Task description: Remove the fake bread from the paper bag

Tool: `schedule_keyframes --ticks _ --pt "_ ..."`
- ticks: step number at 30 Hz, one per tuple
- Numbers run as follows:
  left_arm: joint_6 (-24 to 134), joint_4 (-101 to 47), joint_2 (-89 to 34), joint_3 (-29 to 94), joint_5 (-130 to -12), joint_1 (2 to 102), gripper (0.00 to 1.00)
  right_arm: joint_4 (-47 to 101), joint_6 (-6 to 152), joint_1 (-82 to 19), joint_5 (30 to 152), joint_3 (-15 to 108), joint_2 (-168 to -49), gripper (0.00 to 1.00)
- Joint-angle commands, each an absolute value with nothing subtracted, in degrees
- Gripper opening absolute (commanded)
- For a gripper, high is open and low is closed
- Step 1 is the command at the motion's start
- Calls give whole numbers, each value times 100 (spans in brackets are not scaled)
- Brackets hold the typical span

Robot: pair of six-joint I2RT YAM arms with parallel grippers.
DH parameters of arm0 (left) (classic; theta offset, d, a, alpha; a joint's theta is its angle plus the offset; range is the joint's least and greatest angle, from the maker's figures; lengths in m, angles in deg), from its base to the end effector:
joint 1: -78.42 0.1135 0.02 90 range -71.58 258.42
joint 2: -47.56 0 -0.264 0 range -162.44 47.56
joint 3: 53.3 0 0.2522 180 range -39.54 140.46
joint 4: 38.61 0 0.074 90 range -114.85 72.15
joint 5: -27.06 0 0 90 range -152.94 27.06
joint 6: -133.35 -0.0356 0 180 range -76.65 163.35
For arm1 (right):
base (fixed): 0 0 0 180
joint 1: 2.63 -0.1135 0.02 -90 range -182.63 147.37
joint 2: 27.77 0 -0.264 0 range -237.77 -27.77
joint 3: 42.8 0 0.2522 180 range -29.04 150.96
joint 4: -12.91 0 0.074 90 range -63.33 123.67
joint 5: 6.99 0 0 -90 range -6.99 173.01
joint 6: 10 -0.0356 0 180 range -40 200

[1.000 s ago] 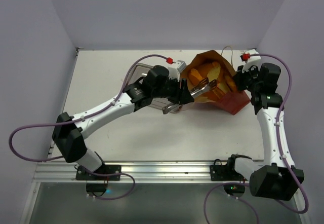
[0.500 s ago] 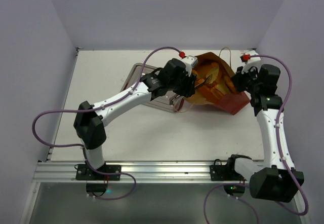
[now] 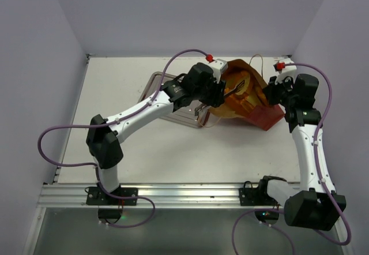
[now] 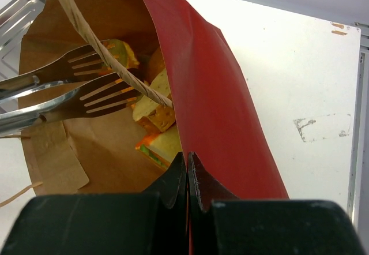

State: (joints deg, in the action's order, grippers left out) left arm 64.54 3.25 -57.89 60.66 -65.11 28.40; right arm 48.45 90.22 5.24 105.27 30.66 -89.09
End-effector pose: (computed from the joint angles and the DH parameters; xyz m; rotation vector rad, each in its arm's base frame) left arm 0.2761 -0.3313 0.3450 0.5828 2.1751 -0.7413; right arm 0.2376 -0.0192 0.3557 -0.2897 1.9296 0.1761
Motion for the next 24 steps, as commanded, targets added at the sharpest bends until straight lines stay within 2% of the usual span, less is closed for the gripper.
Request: schedule_keyframes --ticks 1,24 --pt "6304 170 -5844 6390 -6680 2806 52 4644 8932 492 10647 3011 -8815 0" --pt "6383 292 -6406 7041 -6803 2719 51 4609 8906 492 10682 2958 -8824 0"
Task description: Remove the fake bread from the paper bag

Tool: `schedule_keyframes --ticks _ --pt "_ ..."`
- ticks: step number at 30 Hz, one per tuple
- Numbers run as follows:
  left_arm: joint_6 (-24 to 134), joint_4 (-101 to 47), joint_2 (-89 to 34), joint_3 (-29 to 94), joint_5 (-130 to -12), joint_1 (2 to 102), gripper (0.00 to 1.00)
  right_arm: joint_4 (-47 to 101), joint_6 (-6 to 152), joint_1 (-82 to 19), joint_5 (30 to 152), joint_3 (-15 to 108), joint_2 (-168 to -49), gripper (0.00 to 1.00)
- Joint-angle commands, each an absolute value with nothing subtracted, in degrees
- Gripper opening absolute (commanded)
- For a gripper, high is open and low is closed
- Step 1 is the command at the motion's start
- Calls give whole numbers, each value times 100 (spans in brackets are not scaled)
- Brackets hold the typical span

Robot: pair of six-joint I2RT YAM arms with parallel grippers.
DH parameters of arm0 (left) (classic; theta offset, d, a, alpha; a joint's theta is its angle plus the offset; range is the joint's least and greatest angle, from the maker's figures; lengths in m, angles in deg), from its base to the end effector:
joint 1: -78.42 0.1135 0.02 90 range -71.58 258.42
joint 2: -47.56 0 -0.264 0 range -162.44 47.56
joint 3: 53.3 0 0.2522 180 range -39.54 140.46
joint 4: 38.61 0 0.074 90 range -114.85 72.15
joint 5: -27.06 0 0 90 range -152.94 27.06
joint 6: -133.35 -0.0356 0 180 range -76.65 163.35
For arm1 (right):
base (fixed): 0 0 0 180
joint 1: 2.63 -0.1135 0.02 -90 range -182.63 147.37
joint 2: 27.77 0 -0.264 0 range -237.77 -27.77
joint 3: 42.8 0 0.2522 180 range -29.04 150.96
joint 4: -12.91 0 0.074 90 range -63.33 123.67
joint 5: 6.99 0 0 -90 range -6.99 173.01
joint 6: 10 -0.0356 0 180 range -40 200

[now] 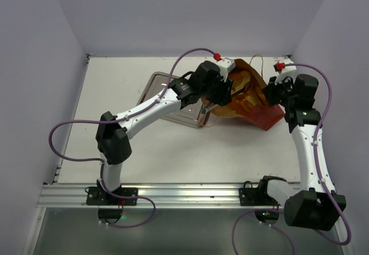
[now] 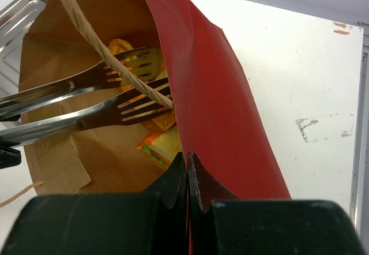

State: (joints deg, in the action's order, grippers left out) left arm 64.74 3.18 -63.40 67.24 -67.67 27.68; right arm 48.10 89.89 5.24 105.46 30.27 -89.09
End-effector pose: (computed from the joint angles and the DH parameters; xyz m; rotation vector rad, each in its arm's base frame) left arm 0.2861 -0.3547 0.3436 0.6184 2.1592 -0.8045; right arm 0.2379 -0.0192 0.3539 -0.2862 1.9306 0.1834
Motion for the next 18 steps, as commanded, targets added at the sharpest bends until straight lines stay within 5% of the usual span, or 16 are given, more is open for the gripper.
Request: schedule_keyframes --ticks 1,18 --pt "6383 310 -6415 7076 -6795 2710 52 4609 8906 492 10682 2958 -8824 0" --pt "6040 943 -6793 7507 -5512 2384 42 4644 8862 492 10709 3011 -8806 0"
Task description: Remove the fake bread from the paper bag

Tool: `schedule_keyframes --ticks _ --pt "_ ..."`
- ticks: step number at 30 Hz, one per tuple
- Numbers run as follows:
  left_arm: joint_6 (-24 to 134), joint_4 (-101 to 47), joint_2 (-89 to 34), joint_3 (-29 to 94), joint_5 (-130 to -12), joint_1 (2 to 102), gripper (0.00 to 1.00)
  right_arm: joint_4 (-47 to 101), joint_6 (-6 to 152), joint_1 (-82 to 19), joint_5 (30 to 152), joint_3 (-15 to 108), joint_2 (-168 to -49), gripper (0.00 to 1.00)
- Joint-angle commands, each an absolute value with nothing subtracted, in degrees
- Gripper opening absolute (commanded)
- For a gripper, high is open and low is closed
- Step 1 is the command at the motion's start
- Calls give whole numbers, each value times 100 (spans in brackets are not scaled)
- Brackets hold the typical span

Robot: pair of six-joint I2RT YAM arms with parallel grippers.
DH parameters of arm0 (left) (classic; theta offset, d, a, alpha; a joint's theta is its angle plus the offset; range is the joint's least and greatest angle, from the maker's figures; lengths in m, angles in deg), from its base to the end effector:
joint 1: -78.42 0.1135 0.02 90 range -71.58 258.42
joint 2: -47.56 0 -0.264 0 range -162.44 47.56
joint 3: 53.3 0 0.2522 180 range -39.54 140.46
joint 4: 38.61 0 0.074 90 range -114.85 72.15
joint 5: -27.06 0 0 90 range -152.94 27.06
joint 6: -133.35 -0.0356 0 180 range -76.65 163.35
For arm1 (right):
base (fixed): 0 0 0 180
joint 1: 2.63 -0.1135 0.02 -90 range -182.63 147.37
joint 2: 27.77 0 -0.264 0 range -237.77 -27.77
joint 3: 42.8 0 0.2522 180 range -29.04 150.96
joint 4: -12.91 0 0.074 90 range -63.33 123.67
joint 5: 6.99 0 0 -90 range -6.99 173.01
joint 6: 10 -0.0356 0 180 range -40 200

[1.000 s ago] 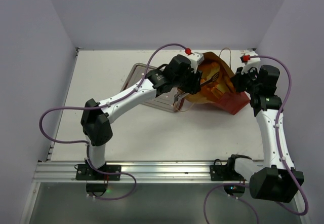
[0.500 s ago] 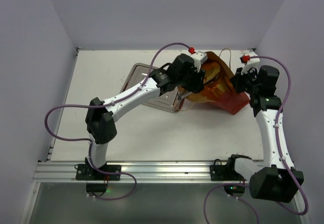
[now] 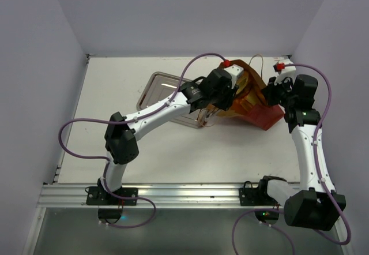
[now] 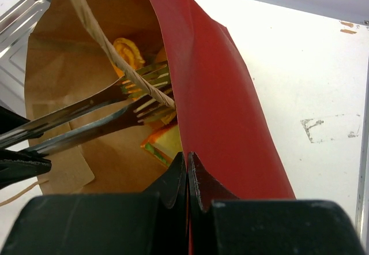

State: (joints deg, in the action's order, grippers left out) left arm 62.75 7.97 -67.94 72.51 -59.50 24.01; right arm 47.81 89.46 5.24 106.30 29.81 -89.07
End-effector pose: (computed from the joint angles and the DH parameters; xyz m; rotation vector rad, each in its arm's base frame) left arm 0.2753 -0.3810 0.3321 0.6527 2.1847 -0.6388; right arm 0.2380 -0.0187 0.3518 -0.2878 1.9313 0.2034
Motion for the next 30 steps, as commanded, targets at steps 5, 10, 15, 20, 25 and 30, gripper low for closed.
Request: schedule_keyframes --ticks 5,10,15,20,25,30 --pt "5979 996 -6758 7419 -5432 2384 29 4671 8853 492 10709 3037 -8798 0" --pt "5979 987 -6635 7322 -5467 2376 21 4706 8862 484 10700 3046 -8762 0" --pt "6049 925 -6424 7138 -5512 2384 14 4741 8862 492 10682 3072 -8753 0" --pt "6137 504 -5809 6384 -5590 2384 9 4724 8844 492 10691 3055 -8754 0" --pt "6146 -84 -5141 5574 -5871 2384 1 4706 8827 492 10665 3020 -8745 0" --pt "6190 -401 -4764 4941 -5995 2384 0 4688 8783 492 10682 2993 -8745 0"
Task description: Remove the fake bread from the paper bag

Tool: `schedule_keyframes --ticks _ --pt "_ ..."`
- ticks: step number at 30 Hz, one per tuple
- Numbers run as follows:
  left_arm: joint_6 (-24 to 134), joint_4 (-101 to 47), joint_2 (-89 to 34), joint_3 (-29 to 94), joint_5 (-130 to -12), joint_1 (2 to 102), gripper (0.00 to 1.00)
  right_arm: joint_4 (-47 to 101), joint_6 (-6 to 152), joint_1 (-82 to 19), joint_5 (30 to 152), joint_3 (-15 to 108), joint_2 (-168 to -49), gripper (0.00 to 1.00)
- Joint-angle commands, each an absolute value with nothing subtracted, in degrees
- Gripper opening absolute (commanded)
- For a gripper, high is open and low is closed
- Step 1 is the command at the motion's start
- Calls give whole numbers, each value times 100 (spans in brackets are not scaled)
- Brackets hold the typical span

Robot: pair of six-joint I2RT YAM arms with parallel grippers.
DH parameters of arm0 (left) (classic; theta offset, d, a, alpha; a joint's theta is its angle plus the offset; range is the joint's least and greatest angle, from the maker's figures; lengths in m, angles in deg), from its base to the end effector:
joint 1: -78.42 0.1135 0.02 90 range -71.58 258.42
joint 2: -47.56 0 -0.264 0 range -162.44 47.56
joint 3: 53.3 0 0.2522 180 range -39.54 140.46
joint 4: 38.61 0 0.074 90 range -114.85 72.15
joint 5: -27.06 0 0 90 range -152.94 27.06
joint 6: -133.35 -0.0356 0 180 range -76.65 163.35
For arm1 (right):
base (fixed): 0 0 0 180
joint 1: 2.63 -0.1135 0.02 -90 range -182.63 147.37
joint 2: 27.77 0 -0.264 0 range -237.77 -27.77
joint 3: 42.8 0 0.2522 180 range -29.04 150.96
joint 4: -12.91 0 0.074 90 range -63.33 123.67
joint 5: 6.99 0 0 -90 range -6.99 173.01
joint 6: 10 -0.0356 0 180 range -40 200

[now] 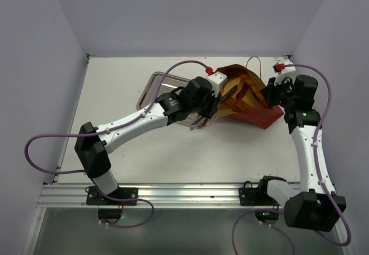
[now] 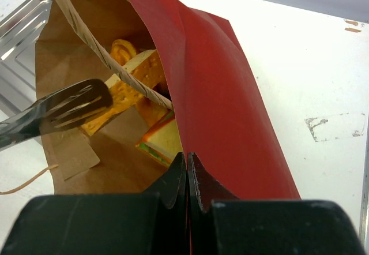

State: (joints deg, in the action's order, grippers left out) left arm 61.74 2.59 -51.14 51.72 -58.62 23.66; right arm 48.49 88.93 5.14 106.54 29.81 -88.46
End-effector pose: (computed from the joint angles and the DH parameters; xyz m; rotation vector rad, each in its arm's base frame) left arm 0.2332 -0.3255 0.3396 0.6602 2.1517 -0.6317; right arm 0.2350 -0.0177 0.3530 -0.2831 1.9331 0.2152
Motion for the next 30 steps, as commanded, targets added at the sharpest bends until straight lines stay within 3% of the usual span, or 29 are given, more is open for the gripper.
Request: schedule_keyframes --ticks 1,18,30 --pt "6198 -498 -4719 4784 -6021 2384 0 4688 8783 492 10682 2993 -8745 0" --pt "6102 -666 -2892 3649 -6637 2384 0 4697 8791 492 10586 2950 -8710 0" --pt "5364 239 -1687 3341 -4407 2402 0 4688 8774 484 10515 2906 -8674 0"
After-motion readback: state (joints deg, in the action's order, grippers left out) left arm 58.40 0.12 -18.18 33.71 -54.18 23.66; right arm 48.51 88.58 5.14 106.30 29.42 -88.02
